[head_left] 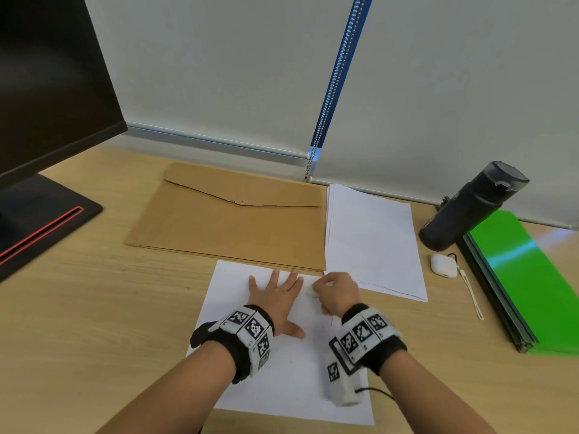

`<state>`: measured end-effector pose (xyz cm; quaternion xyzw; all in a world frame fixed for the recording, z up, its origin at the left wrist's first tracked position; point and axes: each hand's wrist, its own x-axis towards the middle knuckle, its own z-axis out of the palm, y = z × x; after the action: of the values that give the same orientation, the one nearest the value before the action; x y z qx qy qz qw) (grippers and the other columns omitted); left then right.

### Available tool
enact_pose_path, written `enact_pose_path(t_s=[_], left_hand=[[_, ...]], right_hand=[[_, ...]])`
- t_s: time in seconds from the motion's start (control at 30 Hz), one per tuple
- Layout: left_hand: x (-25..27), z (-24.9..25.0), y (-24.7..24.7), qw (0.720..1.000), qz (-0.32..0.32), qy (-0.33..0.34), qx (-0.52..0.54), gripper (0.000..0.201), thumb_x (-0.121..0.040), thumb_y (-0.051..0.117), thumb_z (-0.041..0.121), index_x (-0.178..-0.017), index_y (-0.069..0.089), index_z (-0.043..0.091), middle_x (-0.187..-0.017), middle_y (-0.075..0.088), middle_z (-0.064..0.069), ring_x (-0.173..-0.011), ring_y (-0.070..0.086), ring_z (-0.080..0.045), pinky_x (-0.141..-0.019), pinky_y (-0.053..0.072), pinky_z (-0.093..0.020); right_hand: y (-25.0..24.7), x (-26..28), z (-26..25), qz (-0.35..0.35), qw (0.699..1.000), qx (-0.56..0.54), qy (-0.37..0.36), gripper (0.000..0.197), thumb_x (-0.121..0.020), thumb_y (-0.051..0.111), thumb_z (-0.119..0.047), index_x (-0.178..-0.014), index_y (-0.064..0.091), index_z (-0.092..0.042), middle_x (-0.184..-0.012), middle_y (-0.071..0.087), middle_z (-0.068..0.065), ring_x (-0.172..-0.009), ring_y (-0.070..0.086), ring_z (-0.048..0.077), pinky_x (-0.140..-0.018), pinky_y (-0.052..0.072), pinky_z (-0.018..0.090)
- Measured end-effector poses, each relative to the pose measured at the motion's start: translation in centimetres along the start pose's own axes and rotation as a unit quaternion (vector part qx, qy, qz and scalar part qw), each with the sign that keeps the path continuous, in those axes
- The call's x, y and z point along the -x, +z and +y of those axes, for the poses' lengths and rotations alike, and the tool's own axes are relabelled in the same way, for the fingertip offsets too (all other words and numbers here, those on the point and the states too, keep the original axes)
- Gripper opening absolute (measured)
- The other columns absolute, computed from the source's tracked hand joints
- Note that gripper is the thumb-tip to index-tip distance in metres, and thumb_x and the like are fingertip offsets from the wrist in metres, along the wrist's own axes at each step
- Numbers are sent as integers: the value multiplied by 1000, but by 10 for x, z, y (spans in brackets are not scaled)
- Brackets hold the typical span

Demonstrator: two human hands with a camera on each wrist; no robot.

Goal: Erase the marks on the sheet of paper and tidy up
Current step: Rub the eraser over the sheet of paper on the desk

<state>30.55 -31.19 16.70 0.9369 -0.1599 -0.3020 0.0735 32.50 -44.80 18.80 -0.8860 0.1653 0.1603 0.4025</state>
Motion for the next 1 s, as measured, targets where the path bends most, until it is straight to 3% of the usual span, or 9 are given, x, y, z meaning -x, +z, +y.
enact_pose_path(t_s=[0.1, 0.27, 0.37, 0.43, 0.6, 0.73, 0.8, 0.93, 1.0], left_hand=[[0, 0, 1, 1000, 1, -1, 3, 108, -80, 57, 64, -151, -12, 21, -157, -20, 6, -145, -15, -27, -109, 0, -66], [0, 0, -1, 1000, 6, 1, 16, 109, -79, 59, 64, -151, -11, 22, -158, -19, 6, -146, -14, -26, -109, -1, -65], [0, 0, 1, 1000, 4, 1, 8, 108, -80, 57, 63, -151, -11, 21, -158, -19, 6, -145, -14, -27, -110, -1, -66], [1, 0, 1, 1000, 6, 1, 13, 108, -80, 58, 63, -151, -11, 21, -158, -19, 6, -145, -14, -26, -109, -2, -65], [1, -1, 0, 1000, 10, 4, 24, 109, -78, 59, 64, -151, -10, 22, -158, -18, 7, -146, -14, -25, -110, -3, -65], [1, -1, 1, 1000, 3, 0, 7, 107, -80, 57, 63, -151, -12, 21, -158, -19, 6, -145, -15, -26, -110, -2, -65], [1, 0, 0, 1000, 6, 1, 13, 107, -80, 58, 63, -151, -10, 22, -158, -19, 6, -145, -14, -26, -110, -2, -65], [2, 0, -1, 1000, 4, 4, 11, 105, -80, 59, 62, -151, -9, 24, -158, -19, 6, -145, -14, -27, -110, -1, -65], [2, -1, 0, 1000, 2, 4, 0, 105, -81, 57, 63, -151, -10, 25, -157, -20, 6, -145, -15, -27, -110, -1, -65]], right_hand=[[2, -6, -3, 59, 998, -14, 5, 15, -87, 52, -13, -76, 61, -9, -67, 61, 8, -44, 52, 19, -45, 46, 24], [17, 10, -2, -25, 1000, -2, -1, 16, -88, 53, -17, -74, 59, -14, -69, 59, 4, -46, 53, 18, -41, 46, 21], [3, -9, -4, 59, 998, -18, 6, 11, -88, 52, -15, -81, 60, -11, -80, 62, 11, -54, 56, 24, -64, 55, 34], [7, -7, -6, 73, 997, -18, 9, 14, -88, 50, -14, -84, 62, -9, -80, 63, 12, -61, 58, 26, -69, 56, 35], [15, 6, -4, -18, 1000, 9, 1, 21, -88, 53, -17, -68, 56, -16, -74, 60, 9, -43, 52, 17, -37, 43, 20], [0, -12, -6, 71, 997, -15, 12, 14, -89, 51, -14, -82, 62, -8, -76, 62, 14, -47, 52, 20, -57, 53, 31], [9, -3, -4, 55, 998, -6, 9, 19, -89, 48, -14, -87, 65, -5, -74, 62, 11, -48, 53, 21, -50, 49, 26], [15, 22, 3, -52, 999, 7, 1, 21, -87, 53, -15, -67, 57, -17, -58, 55, 1, -37, 49, 12, -35, 39, 17], [2, 7, 6, -7, 1000, 1, 14, 17, -88, 54, -16, -71, 58, -15, -55, 54, 1, -37, 48, 11, -35, 37, 16]])
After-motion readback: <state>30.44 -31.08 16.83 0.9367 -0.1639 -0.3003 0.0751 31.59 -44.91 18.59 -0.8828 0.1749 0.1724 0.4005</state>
